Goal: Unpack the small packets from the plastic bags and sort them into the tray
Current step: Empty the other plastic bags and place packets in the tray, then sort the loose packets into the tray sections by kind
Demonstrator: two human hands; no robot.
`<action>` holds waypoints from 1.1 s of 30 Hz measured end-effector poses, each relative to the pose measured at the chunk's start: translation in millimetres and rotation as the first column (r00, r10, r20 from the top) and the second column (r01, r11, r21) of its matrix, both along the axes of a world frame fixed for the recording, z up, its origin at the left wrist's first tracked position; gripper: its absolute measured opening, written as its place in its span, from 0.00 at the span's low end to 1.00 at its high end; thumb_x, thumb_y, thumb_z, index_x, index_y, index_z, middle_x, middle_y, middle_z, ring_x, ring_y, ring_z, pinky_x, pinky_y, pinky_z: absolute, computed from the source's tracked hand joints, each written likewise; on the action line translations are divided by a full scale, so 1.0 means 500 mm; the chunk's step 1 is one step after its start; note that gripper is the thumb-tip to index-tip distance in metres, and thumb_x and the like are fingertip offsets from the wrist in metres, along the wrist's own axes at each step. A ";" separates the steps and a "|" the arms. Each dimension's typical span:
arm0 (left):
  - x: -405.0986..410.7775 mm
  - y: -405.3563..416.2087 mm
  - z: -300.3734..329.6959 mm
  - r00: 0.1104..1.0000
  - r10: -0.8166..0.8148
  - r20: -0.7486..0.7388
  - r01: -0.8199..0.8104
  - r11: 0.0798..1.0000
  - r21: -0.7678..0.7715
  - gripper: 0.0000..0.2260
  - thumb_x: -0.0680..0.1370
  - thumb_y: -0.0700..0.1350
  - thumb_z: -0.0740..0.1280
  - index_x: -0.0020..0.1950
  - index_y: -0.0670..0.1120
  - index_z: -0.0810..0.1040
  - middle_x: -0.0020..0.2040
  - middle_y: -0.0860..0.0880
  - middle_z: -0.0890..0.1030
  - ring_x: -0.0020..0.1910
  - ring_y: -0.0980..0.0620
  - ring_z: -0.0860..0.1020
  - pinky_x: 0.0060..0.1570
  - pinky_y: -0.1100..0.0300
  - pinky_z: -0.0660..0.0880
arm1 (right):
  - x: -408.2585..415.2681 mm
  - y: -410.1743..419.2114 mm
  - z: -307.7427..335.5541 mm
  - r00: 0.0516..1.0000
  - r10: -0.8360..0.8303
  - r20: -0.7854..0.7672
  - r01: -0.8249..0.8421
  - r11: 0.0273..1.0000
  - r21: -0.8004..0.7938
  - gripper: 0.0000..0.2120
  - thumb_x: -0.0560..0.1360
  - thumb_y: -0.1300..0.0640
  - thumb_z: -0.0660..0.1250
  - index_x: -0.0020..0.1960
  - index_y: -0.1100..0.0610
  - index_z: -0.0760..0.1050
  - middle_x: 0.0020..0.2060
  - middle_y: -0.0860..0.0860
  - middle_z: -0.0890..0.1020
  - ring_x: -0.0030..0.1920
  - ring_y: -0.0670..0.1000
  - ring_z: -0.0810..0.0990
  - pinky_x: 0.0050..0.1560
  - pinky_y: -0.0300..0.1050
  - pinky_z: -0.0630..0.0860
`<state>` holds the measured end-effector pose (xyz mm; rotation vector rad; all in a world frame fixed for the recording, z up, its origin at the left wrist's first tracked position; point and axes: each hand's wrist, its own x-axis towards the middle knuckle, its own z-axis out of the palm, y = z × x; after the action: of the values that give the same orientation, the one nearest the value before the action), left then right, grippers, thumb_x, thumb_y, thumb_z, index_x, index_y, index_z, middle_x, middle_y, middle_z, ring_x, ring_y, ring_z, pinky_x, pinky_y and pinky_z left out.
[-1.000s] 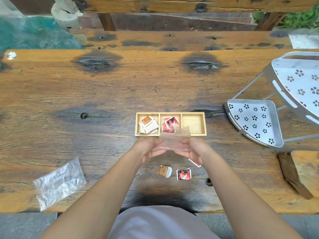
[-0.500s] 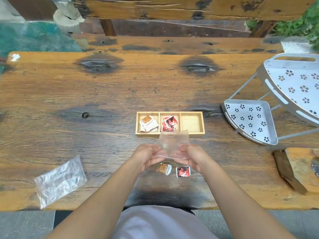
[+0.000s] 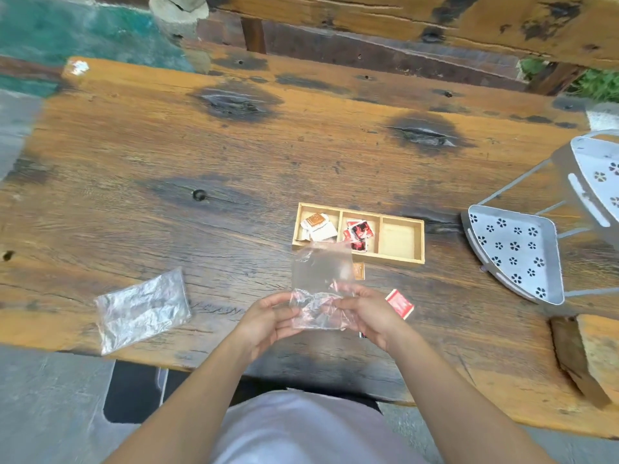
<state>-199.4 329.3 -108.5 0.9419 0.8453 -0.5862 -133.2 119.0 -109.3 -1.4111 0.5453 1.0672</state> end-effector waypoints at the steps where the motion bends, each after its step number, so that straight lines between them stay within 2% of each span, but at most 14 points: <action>1: -0.012 0.018 -0.004 0.999 0.050 -0.007 -0.050 0.999 -0.006 0.13 0.76 0.29 0.69 0.58 0.40 0.80 0.49 0.40 0.87 0.44 0.45 0.87 0.41 0.56 0.84 | 0.003 0.023 0.001 0.999 0.033 0.002 -0.033 0.999 0.002 0.20 0.74 0.67 0.72 0.63 0.52 0.79 0.56 0.55 0.86 0.61 0.57 0.83 0.68 0.60 0.75; 6: -0.078 0.110 -0.011 0.968 0.248 -0.021 -0.248 0.969 0.017 0.18 0.75 0.27 0.69 0.62 0.41 0.79 0.51 0.39 0.86 0.47 0.43 0.85 0.43 0.54 0.83 | 0.023 0.149 -0.016 0.973 0.229 0.033 -0.228 0.973 -0.026 0.20 0.71 0.64 0.76 0.56 0.44 0.81 0.64 0.53 0.81 0.64 0.56 0.80 0.70 0.60 0.72; 9: -0.125 0.205 -0.015 0.927 0.375 -0.024 -0.371 0.924 0.096 0.17 0.76 0.28 0.69 0.59 0.46 0.81 0.51 0.40 0.83 0.50 0.43 0.83 0.45 0.54 0.83 | 0.026 0.286 -0.033 0.935 0.353 0.029 -0.353 0.936 -0.008 0.19 0.74 0.66 0.73 0.55 0.43 0.80 0.56 0.48 0.82 0.62 0.54 0.80 0.70 0.56 0.72; 11: -0.149 0.261 -0.026 0.899 0.438 -0.017 -0.432 0.891 0.143 0.19 0.77 0.27 0.68 0.59 0.48 0.81 0.47 0.44 0.82 0.47 0.47 0.82 0.43 0.56 0.83 | 0.025 0.365 -0.048 0.919 0.393 0.039 -0.393 0.920 0.000 0.18 0.75 0.67 0.72 0.57 0.46 0.81 0.55 0.49 0.84 0.60 0.54 0.82 0.67 0.56 0.75; 14: -0.163 0.326 -0.053 0.869 0.494 0.017 -0.490 0.855 0.169 0.22 0.78 0.26 0.65 0.66 0.46 0.79 0.42 0.49 0.84 0.42 0.52 0.83 0.46 0.56 0.83 | 0.023 0.452 -0.074 0.909 0.414 0.049 -0.415 0.910 0.014 0.17 0.76 0.68 0.71 0.57 0.50 0.83 0.51 0.46 0.87 0.57 0.54 0.85 0.61 0.54 0.80; 16: -0.166 0.357 -0.080 0.859 0.511 0.024 -0.505 0.842 0.191 0.23 0.78 0.27 0.66 0.67 0.47 0.79 0.42 0.50 0.84 0.44 0.52 0.83 0.54 0.51 0.82 | 0.023 0.490 -0.091 0.904 0.425 0.038 -0.425 0.905 0.005 0.16 0.76 0.68 0.70 0.57 0.50 0.82 0.48 0.45 0.87 0.55 0.52 0.85 0.54 0.48 0.82; 19: -0.169 0.385 -0.130 0.842 0.537 -0.040 -0.518 0.828 0.214 0.22 0.77 0.28 0.67 0.65 0.49 0.81 0.47 0.48 0.82 0.48 0.50 0.82 0.60 0.47 0.79 | 0.020 0.526 -0.126 0.906 0.423 0.015 -0.422 0.905 -0.057 0.16 0.76 0.67 0.71 0.56 0.48 0.82 0.56 0.51 0.85 0.56 0.52 0.84 0.53 0.46 0.80; 22: -0.163 0.392 -0.170 0.833 0.541 -0.114 -0.508 0.830 0.229 0.19 0.77 0.30 0.69 0.61 0.49 0.82 0.52 0.44 0.83 0.54 0.45 0.83 0.57 0.49 0.81 | 0.014 0.541 -0.164 0.921 0.389 -0.029 -0.389 0.911 -0.136 0.13 0.76 0.67 0.71 0.52 0.49 0.80 0.56 0.54 0.85 0.58 0.56 0.84 0.56 0.50 0.81; 24: -0.155 0.389 -0.192 0.814 0.553 -0.176 -0.503 0.823 0.263 0.17 0.77 0.32 0.71 0.63 0.46 0.80 0.56 0.41 0.84 0.56 0.44 0.83 0.51 0.54 0.82 | 0.015 0.546 -0.180 0.924 0.381 -0.033 -0.378 0.900 -0.215 0.09 0.77 0.64 0.71 0.50 0.51 0.77 0.53 0.53 0.84 0.56 0.55 0.84 0.58 0.52 0.81; 26: -0.146 0.383 -0.199 0.808 0.540 -0.234 -0.442 0.819 0.366 0.16 0.76 0.35 0.72 0.62 0.43 0.77 0.56 0.42 0.84 0.52 0.45 0.84 0.49 0.56 0.82 | 0.017 0.542 -0.193 0.919 0.390 -0.049 -0.387 0.875 -0.291 0.08 0.78 0.63 0.70 0.55 0.56 0.75 0.49 0.51 0.82 0.50 0.50 0.82 0.59 0.49 0.80; 28: -0.141 0.374 -0.189 0.864 0.424 -0.272 -0.203 0.788 0.582 0.13 0.75 0.40 0.73 0.58 0.45 0.77 0.53 0.45 0.84 0.50 0.47 0.83 0.51 0.57 0.79 | 0.015 0.530 -0.199 0.925 0.371 -0.083 -0.377 0.869 -0.320 0.11 0.78 0.63 0.70 0.59 0.58 0.74 0.40 0.50 0.78 0.40 0.47 0.77 0.53 0.44 0.81; 29: -0.137 0.364 -0.172 0.897 0.342 -0.281 -0.059 0.721 0.691 0.11 0.75 0.41 0.72 0.57 0.45 0.78 0.50 0.47 0.83 0.48 0.49 0.81 0.50 0.59 0.76 | 0.013 0.522 -0.197 0.922 0.376 -0.092 -0.384 0.862 -0.330 0.10 0.78 0.62 0.71 0.57 0.57 0.74 0.39 0.50 0.77 0.37 0.47 0.76 0.48 0.42 0.81; 31: -0.120 0.333 -0.140 0.968 0.147 -0.204 0.089 0.558 0.825 0.08 0.77 0.42 0.70 0.55 0.44 0.78 0.47 0.48 0.81 0.45 0.50 0.79 0.46 0.60 0.71 | 0.008 0.500 -0.188 0.901 0.426 -0.081 -0.424 0.829 -0.363 0.10 0.76 0.57 0.74 0.54 0.57 0.76 0.40 0.52 0.80 0.39 0.49 0.79 0.44 0.43 0.81; 33: -0.088 0.287 -0.114 0.993 -0.091 -0.081 0.117 0.524 0.844 0.06 0.78 0.41 0.69 0.54 0.45 0.79 0.48 0.48 0.81 0.45 0.51 0.79 0.46 0.61 0.71 | 0.006 0.463 -0.176 0.888 0.459 -0.030 -0.430 0.805 -0.410 0.07 0.72 0.56 0.75 0.48 0.56 0.80 0.42 0.54 0.82 0.41 0.51 0.80 0.45 0.46 0.77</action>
<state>-243.4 472.8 -165.7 1.9128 1.1305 -0.2451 -130.2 350.3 -197.4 -2.0095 0.4030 1.3182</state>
